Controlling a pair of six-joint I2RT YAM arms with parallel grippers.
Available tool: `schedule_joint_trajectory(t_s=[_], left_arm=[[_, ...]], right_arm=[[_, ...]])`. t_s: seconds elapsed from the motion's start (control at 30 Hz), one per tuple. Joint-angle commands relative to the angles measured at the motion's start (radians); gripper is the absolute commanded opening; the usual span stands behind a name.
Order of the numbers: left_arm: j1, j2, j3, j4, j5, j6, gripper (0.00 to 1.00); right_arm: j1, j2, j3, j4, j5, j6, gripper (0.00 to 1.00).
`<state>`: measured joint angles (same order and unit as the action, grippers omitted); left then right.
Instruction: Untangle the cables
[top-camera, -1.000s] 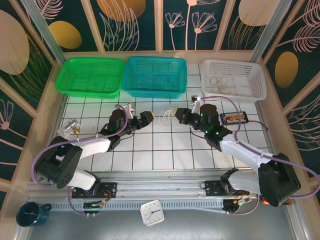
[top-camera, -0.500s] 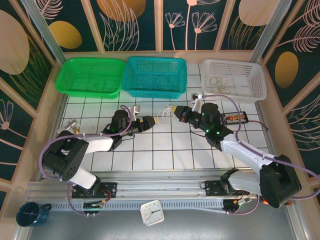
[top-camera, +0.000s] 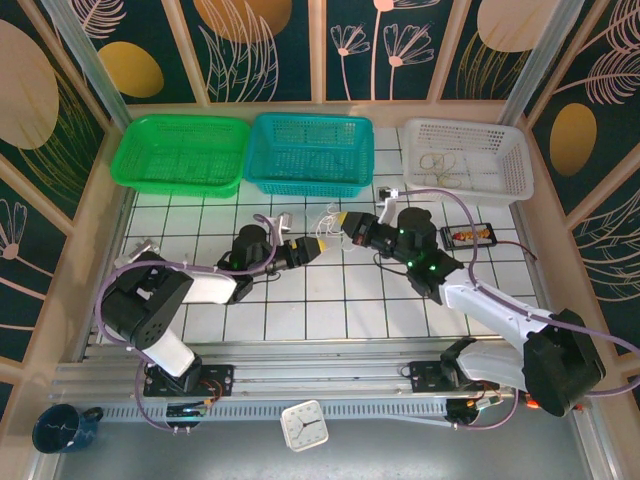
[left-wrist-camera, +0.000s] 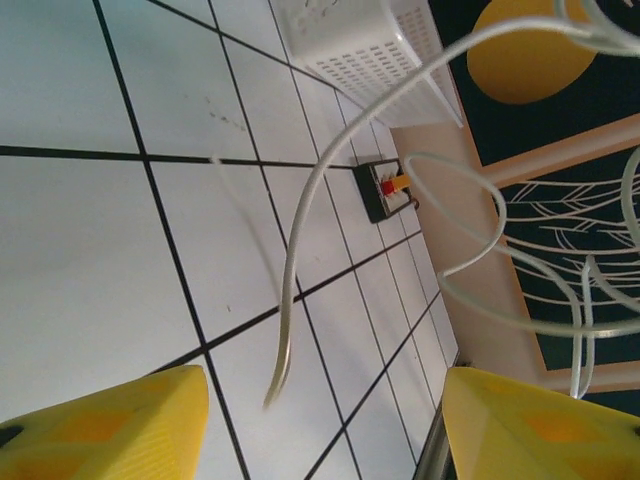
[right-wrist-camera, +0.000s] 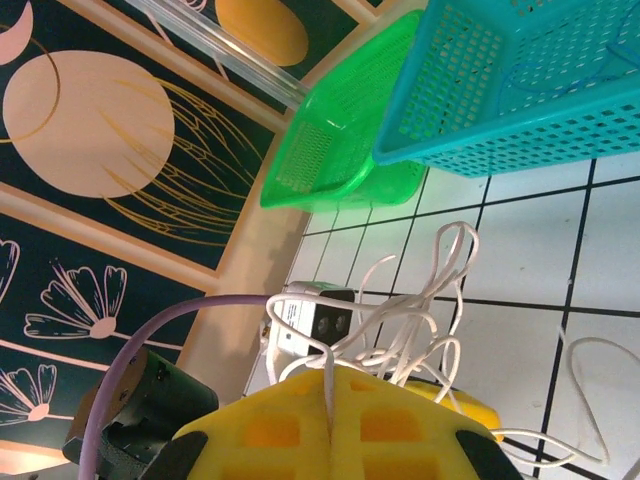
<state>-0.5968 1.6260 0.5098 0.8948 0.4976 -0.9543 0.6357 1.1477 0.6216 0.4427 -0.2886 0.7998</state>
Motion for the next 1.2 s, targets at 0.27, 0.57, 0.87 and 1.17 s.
schedule_joint_trajectory(t_s=[0.27,0.57,0.87,1.17], left_arm=[[-0.003,0.021,-0.04,0.128,-0.059,-0.033,0.48],[-0.003,0.049,-0.016,0.122,-0.056,-0.026,0.32],[-0.004,-0.065,0.003,-0.013,0.006,0.031,0.0],[-0.003,-0.293,0.127,-0.292,0.169,0.112,0.0]], right_arm=[[0.052,-0.02,0.036,0.089,0.038,0.04,0.0],[0.06,-0.02,0.022,0.105,0.041,0.053,0.0],[-0.055,0.005,-0.048,0.089,0.056,0.035,0.0],[-0.133,0.18,-0.11,0.131,-0.007,-0.018,0.03]])
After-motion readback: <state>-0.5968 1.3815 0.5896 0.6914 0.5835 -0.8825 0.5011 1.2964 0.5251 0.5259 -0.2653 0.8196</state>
